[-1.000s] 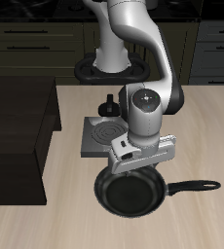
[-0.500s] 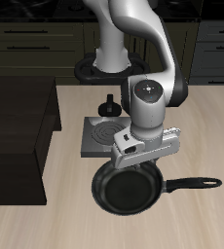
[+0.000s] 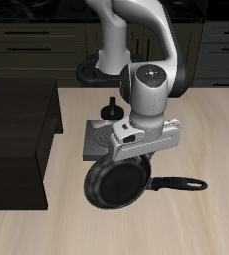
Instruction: Place the frypan on the top layer of the shelf
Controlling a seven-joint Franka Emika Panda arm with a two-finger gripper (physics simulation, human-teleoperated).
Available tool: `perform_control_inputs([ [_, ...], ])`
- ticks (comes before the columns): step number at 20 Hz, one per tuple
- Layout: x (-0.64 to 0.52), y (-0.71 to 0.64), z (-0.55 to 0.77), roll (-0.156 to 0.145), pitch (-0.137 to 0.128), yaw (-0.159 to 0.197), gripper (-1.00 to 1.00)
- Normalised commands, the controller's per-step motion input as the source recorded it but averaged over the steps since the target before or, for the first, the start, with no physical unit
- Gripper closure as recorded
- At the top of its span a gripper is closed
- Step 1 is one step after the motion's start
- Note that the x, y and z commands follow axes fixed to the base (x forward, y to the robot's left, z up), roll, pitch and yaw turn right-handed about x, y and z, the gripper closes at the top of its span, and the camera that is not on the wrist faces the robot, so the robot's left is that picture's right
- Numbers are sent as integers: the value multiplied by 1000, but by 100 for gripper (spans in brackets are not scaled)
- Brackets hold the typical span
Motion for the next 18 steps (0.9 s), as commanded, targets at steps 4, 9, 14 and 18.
perform_control_inputs([
  [4,-30,-114,226,-24,-17,22,100],
  [9,16,-131,265,-28,-19,5,100],
  [14,-14,-75,253,-26,-23,-2,100],
  [18,-18,-33,198,-8,-22,1,100],
])
